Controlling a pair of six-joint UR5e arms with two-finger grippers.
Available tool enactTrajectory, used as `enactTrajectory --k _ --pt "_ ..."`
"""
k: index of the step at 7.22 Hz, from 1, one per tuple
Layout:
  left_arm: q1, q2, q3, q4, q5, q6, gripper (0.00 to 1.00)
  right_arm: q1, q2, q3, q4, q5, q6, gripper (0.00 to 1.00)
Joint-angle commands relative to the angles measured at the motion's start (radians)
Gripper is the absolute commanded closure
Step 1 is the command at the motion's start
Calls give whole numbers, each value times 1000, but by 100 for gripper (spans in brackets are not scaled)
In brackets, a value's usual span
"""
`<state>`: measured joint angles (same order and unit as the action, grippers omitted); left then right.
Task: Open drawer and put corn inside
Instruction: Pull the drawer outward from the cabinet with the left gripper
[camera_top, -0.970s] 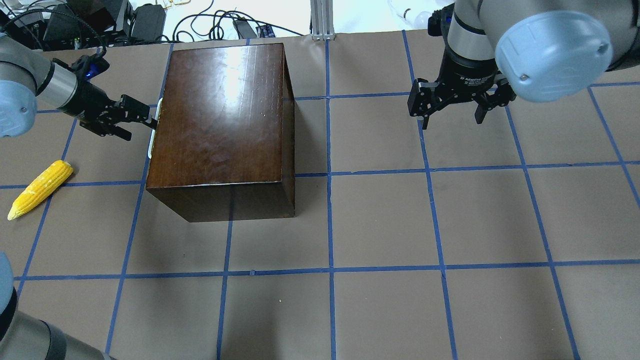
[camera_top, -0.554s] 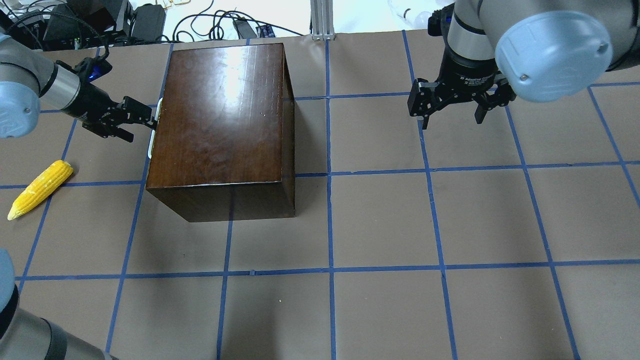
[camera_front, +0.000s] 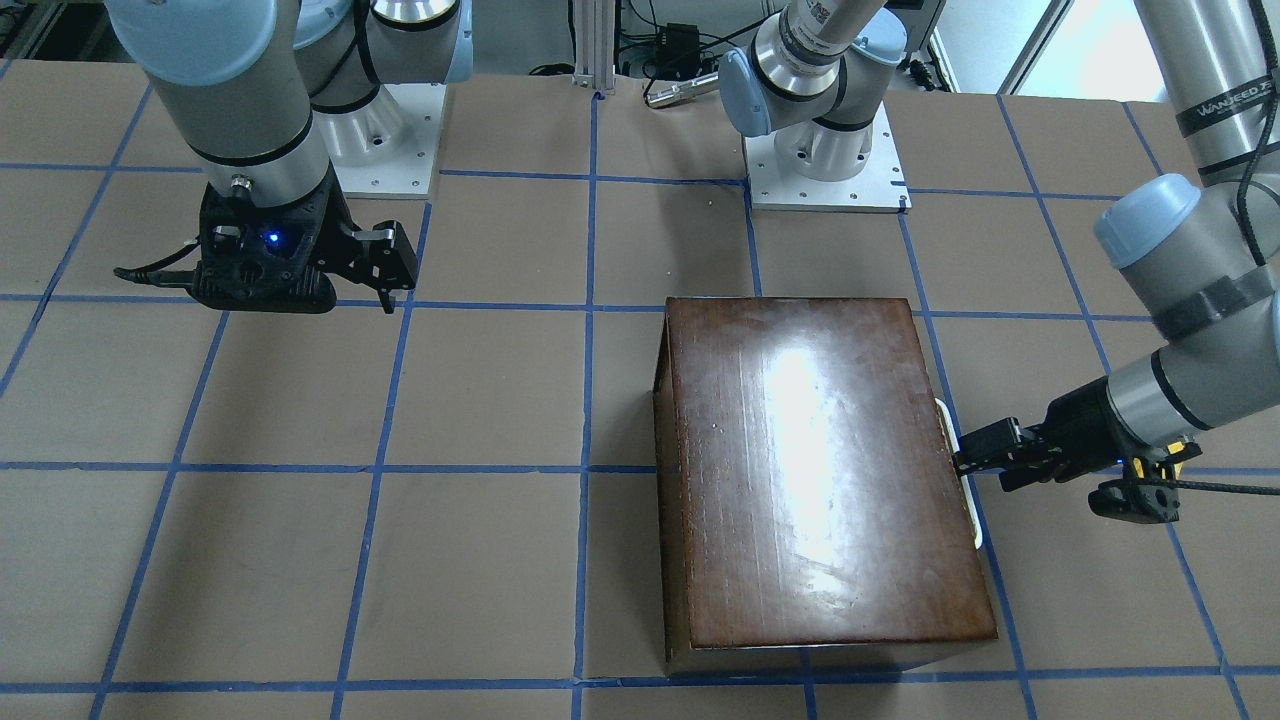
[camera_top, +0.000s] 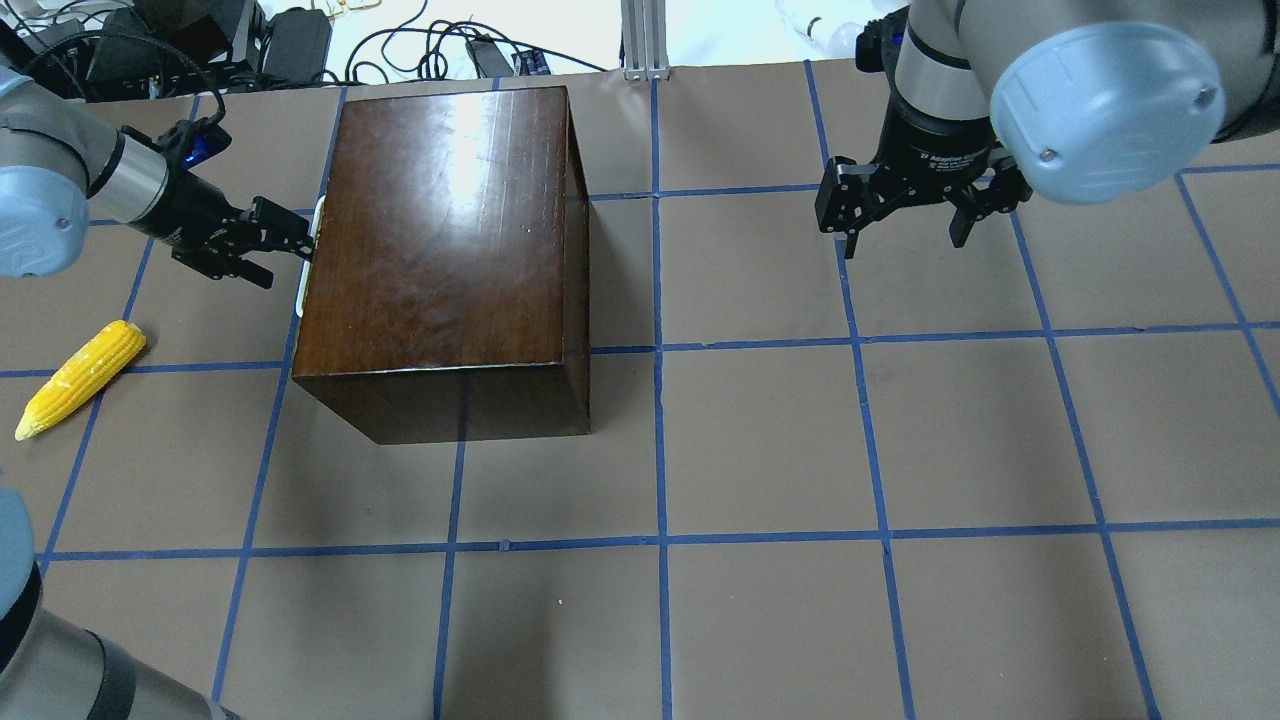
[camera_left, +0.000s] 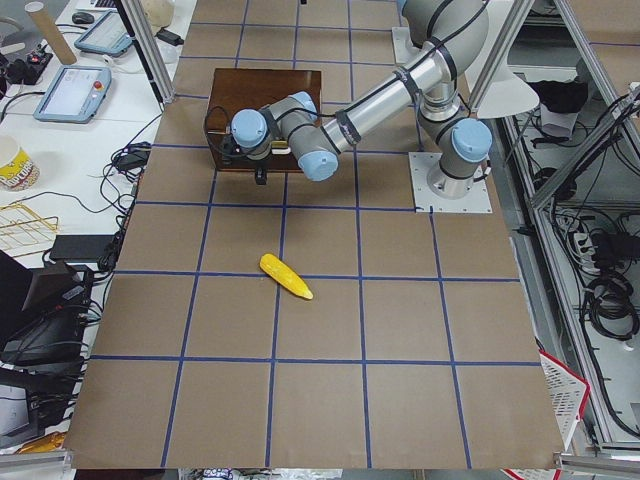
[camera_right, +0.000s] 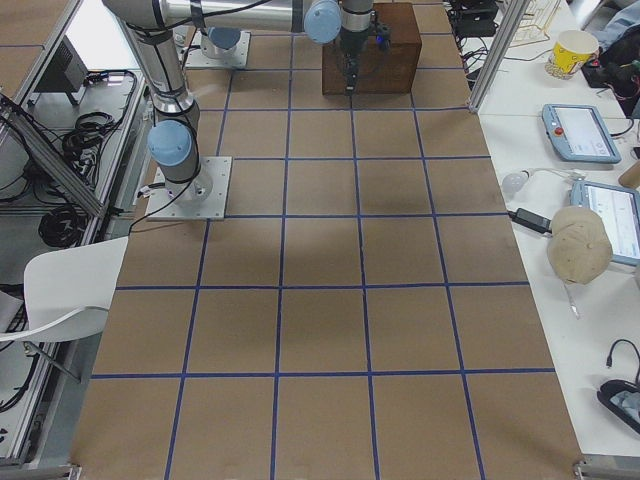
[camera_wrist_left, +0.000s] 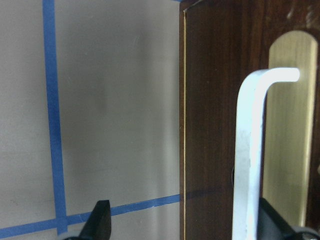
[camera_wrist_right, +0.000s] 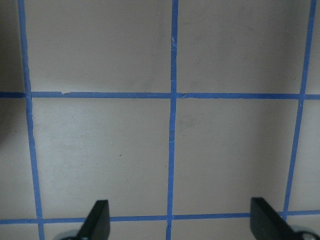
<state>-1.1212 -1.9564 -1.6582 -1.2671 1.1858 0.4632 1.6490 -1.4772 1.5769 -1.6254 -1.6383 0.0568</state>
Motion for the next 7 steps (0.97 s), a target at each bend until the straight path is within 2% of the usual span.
enactTrajectory --k 1,7 --pt "1 -4 2 0 3 0 0 0 0 0 1 0 0 0" --pt "43 -9 21 0 17 101 0 0 0 0 1 0 0 0"
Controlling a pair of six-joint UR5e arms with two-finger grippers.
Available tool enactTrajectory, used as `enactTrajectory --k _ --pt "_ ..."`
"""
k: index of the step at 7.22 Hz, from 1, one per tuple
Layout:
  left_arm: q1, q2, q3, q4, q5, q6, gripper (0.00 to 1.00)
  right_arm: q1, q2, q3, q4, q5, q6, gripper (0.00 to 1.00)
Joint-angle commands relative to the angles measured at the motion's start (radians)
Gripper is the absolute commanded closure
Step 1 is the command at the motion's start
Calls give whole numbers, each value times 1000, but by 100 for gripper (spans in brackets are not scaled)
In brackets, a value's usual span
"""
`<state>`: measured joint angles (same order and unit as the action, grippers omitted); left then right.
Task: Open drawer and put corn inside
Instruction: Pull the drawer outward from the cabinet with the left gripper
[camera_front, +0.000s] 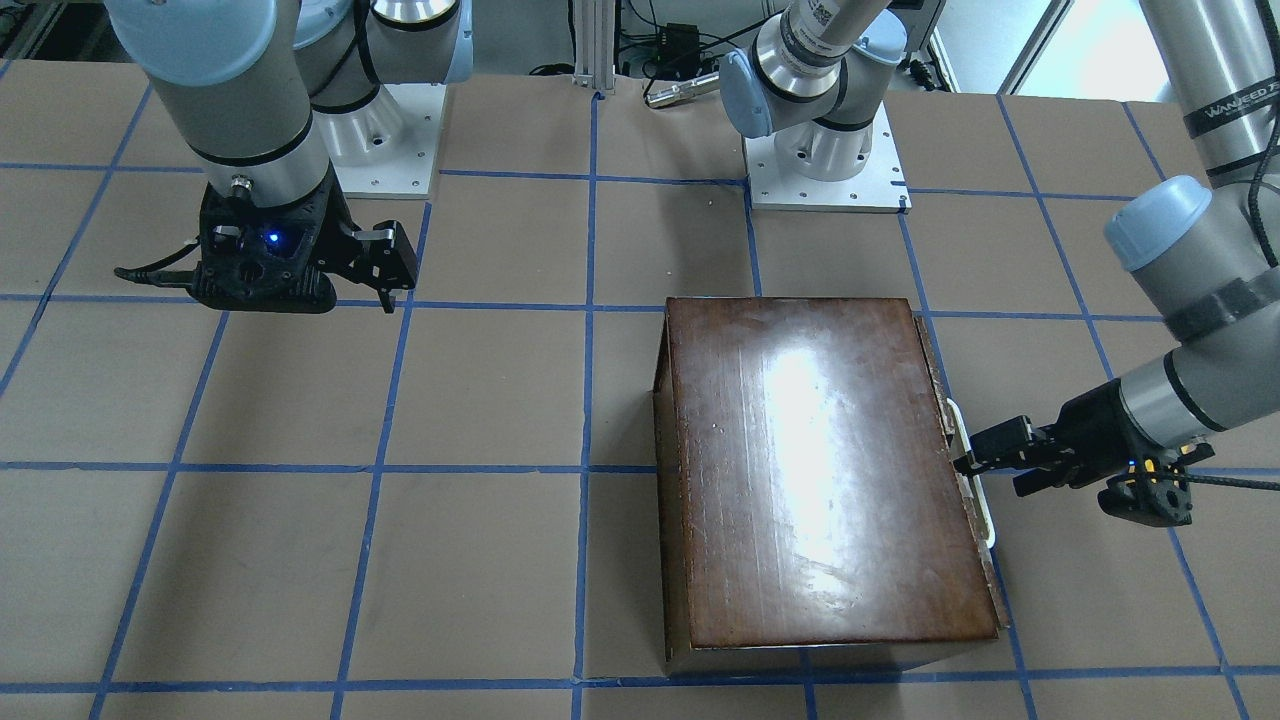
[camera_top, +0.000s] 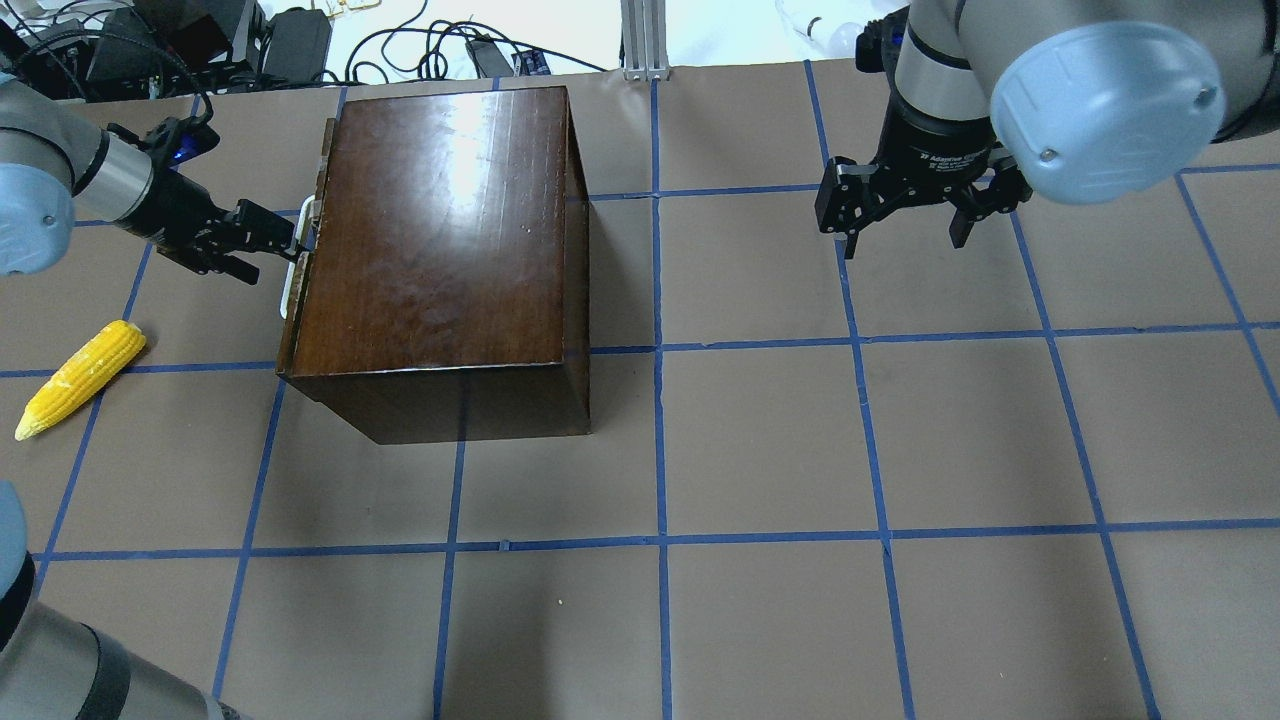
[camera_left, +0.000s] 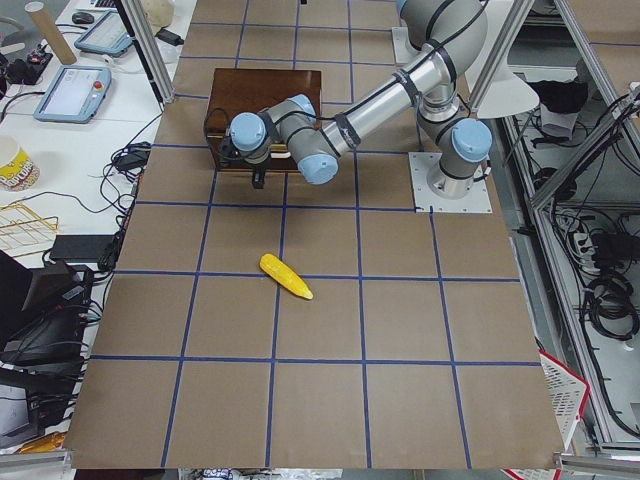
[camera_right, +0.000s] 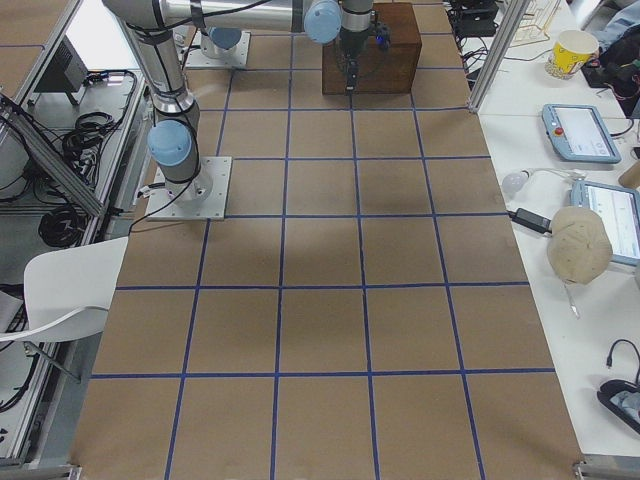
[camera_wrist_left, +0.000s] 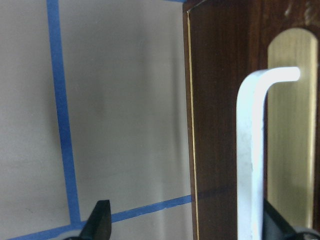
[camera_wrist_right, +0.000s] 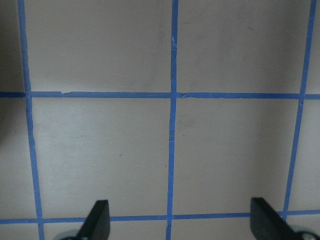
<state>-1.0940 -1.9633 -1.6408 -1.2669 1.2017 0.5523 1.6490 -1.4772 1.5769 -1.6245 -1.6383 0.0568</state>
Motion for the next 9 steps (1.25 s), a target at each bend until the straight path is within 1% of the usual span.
enactTrajectory --k 1,8,9 --pt "17 -2 7 0 2 30 0 0 0 0 0 0 0 0" --pt "62 -17 29 0 12 87 0 0 0 0 0 0 0 0" --pt "72 -19 41 -2 25 90 0 0 0 0 0 0 0 0"
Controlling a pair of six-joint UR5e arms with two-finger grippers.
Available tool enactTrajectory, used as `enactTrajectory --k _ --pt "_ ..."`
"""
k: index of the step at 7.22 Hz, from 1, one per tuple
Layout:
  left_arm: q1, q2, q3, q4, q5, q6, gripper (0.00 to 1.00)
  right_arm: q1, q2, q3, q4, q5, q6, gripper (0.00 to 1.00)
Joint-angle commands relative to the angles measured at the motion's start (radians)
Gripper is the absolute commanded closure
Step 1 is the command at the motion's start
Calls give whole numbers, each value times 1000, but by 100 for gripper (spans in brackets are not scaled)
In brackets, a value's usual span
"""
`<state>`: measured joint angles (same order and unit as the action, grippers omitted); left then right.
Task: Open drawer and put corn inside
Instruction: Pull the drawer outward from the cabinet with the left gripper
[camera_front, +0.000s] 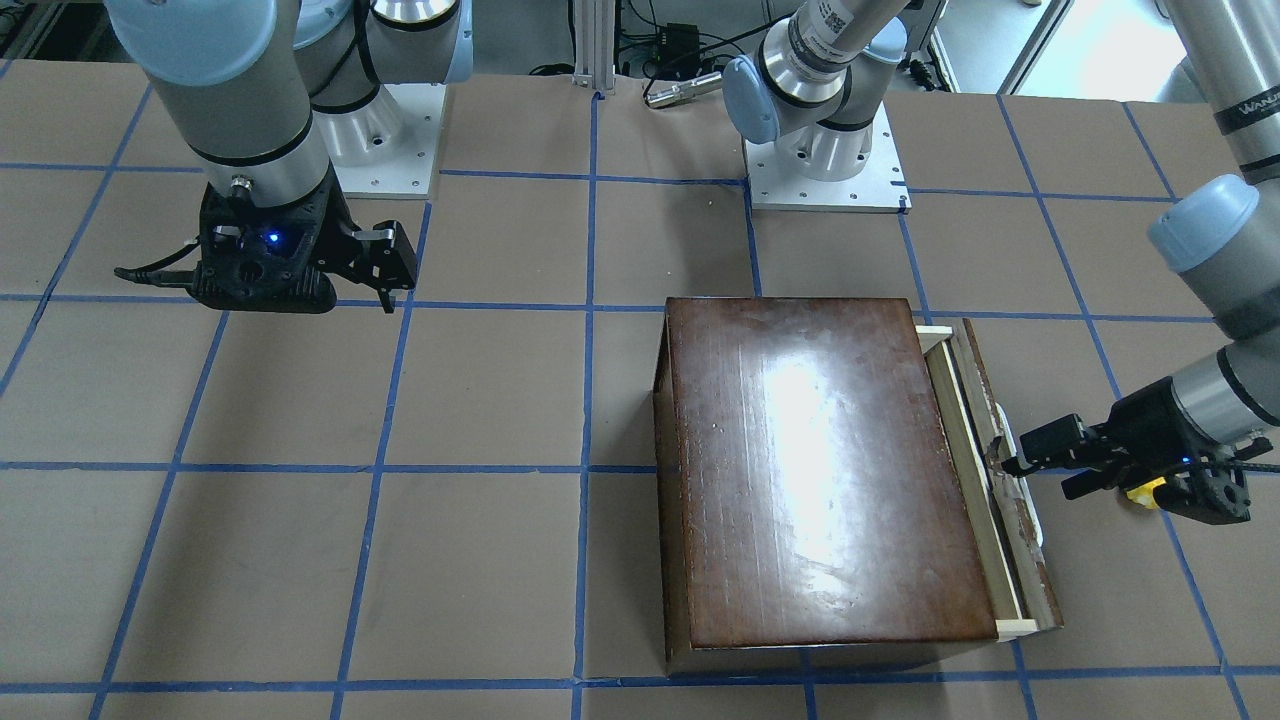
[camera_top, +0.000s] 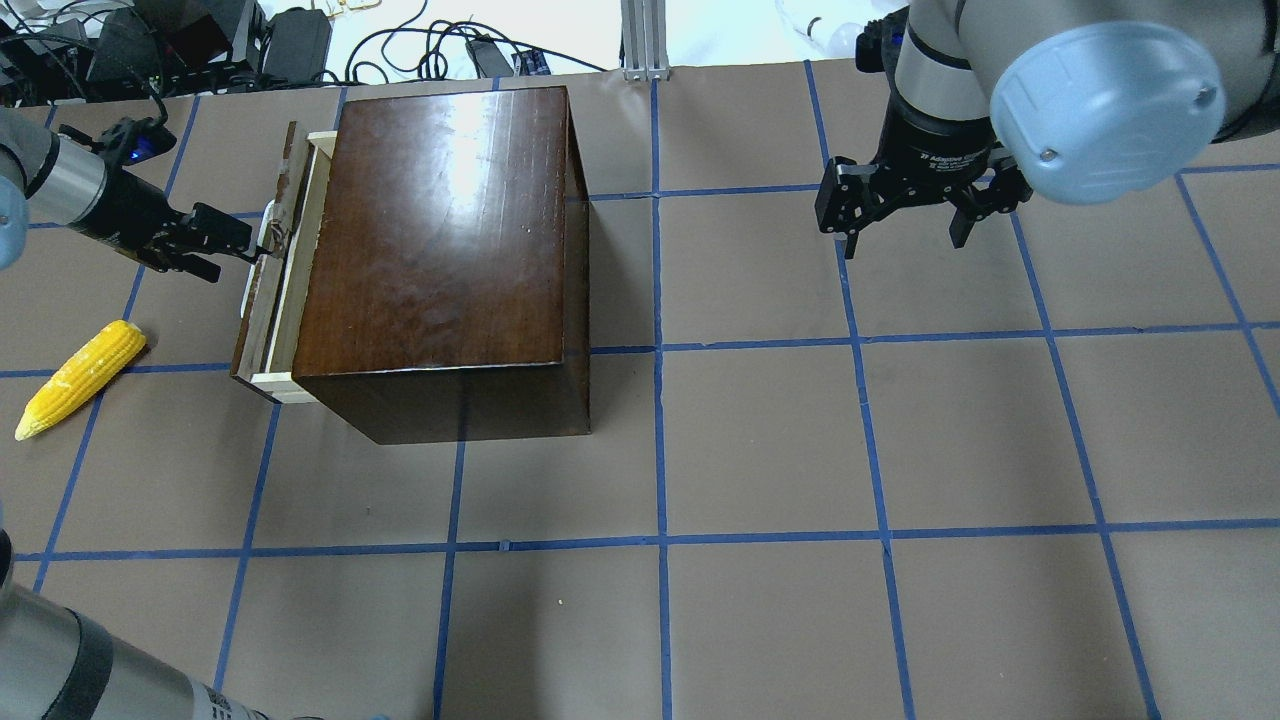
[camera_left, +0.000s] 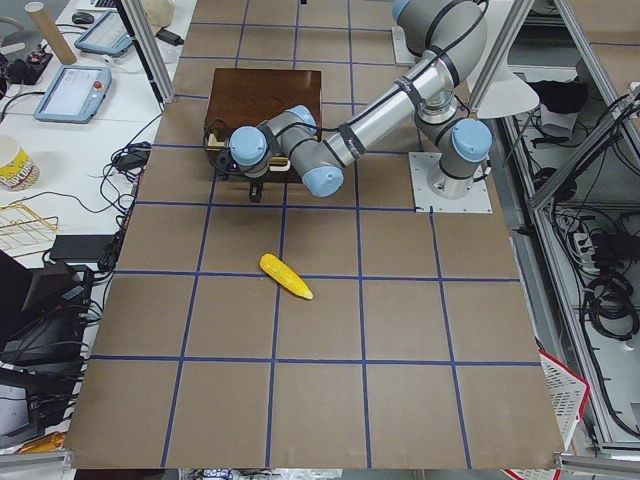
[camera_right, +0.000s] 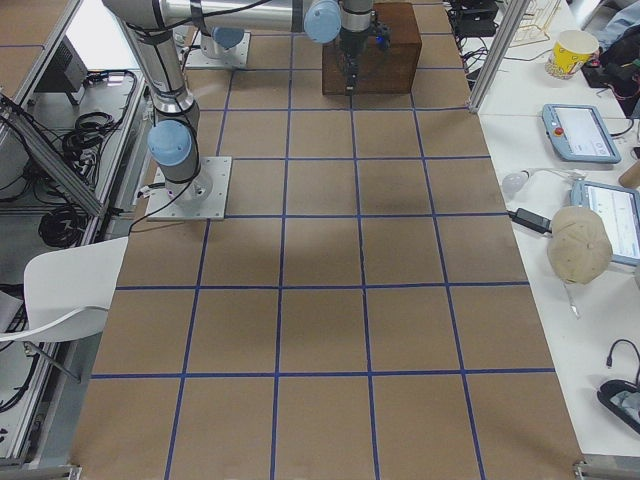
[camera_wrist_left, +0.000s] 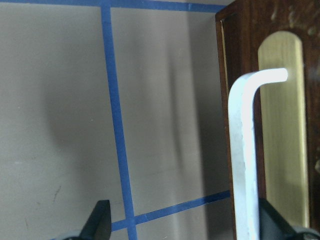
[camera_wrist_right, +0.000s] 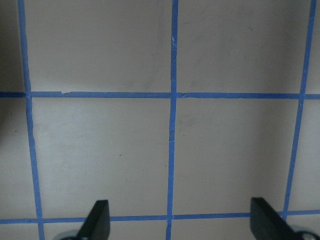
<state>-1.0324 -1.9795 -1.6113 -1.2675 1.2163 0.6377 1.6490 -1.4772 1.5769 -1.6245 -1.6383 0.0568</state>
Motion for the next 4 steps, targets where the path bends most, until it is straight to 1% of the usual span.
enactTrajectory --k 1,4 --pt "12 -5 13 -1 23 14 0 0 0 0 -1 0 0 0" --pt "32 -16 16 -1 26 49 0 0 0 0 -1 0 0 0"
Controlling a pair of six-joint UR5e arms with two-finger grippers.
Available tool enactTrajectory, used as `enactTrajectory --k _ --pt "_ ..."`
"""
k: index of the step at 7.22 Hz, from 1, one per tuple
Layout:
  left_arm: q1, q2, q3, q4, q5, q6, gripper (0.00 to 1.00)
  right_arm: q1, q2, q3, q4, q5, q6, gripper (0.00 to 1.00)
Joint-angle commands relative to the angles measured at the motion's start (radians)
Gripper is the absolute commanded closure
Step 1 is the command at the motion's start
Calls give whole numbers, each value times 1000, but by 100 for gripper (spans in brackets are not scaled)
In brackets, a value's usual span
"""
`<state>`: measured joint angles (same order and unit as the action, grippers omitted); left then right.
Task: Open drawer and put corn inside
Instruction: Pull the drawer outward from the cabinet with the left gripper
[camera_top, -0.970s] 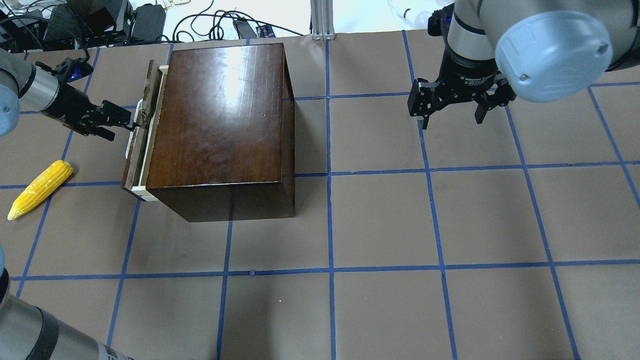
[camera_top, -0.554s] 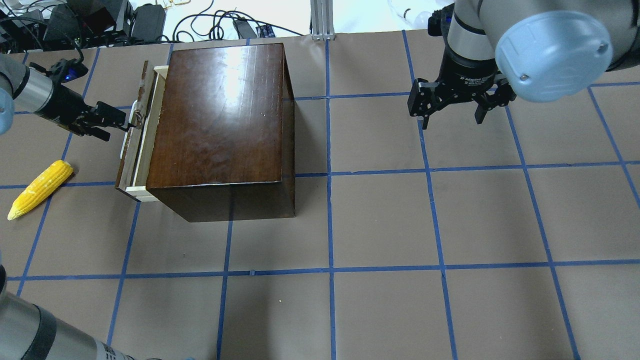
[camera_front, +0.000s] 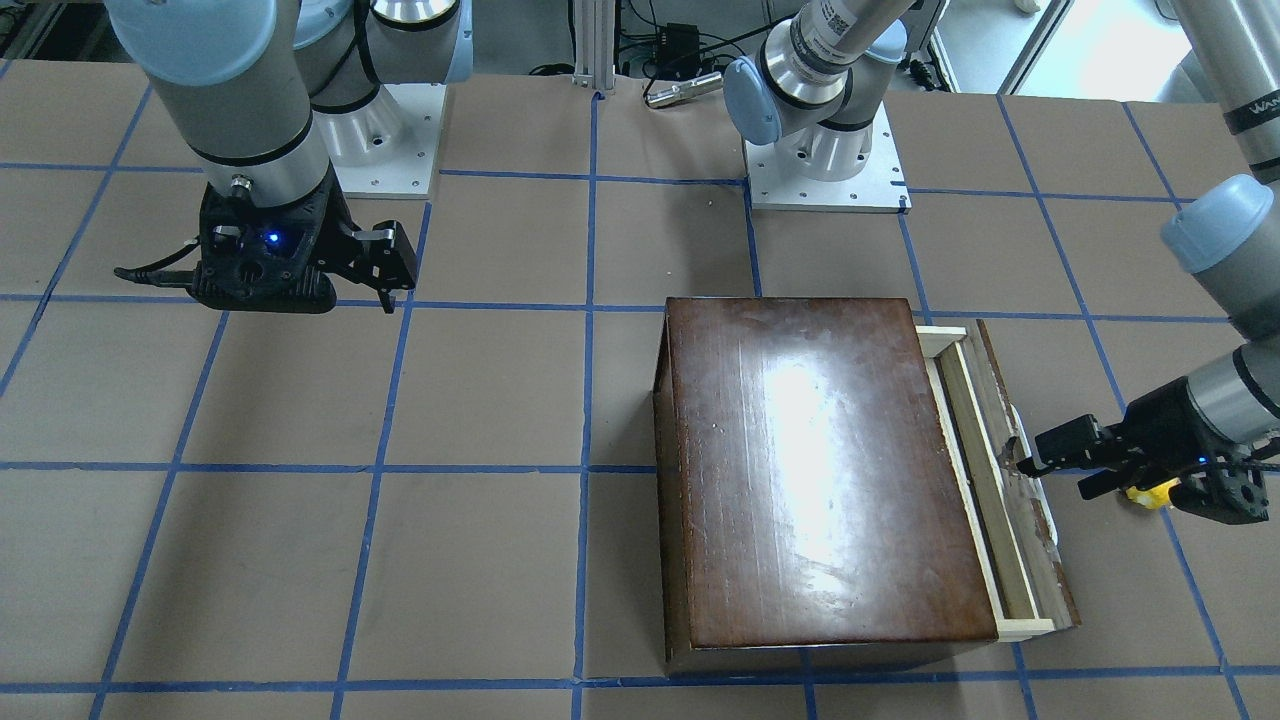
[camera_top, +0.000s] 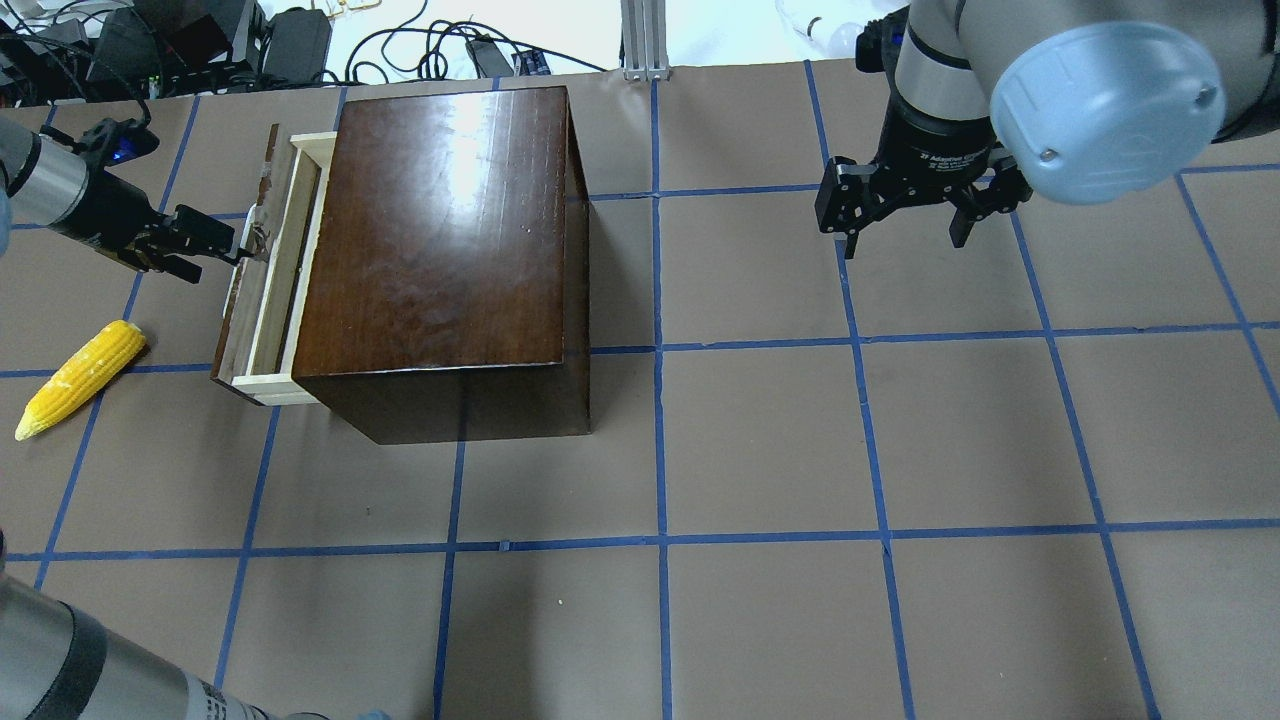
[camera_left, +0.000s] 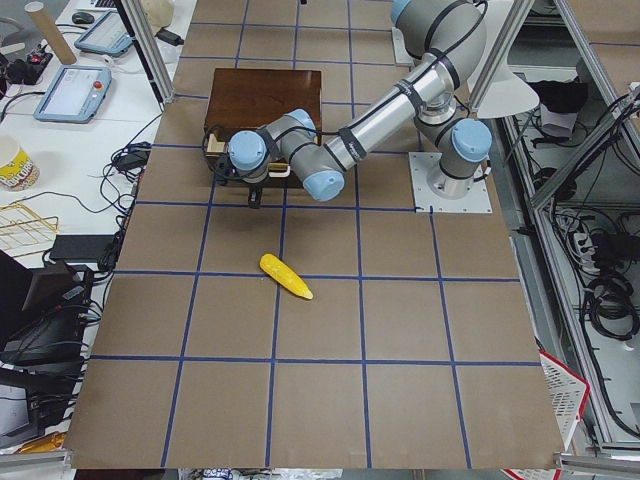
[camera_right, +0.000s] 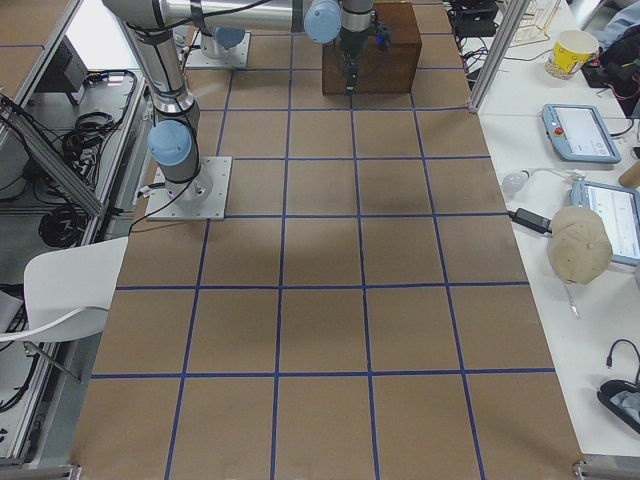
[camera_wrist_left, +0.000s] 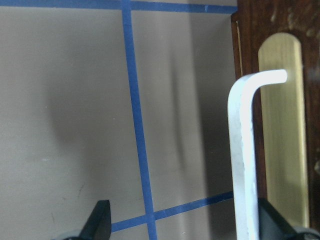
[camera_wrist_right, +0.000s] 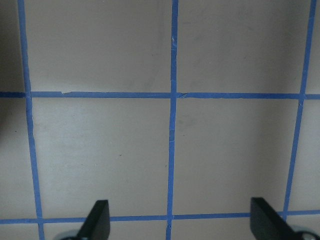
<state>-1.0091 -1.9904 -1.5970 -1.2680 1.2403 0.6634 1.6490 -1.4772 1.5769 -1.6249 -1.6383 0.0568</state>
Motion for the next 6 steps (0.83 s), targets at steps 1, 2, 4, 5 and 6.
enactTrajectory --k 1,2,4,5,6 --pt "12 -7 8 -1 2 24 0 0 0 0 0 0 0 0" --pt "12 -10 26 -7 19 24 0 0 0 0 -1 0 0 0" --pt "14 -19 35 -1 51 30 0 0 0 0 -1 0 0 0" --pt "14 -21 35 -1 51 33 0 0 0 0 0 0 0 0" --pt "20 -21 35 -1 51 39 0 0 0 0 0 0 0 0"
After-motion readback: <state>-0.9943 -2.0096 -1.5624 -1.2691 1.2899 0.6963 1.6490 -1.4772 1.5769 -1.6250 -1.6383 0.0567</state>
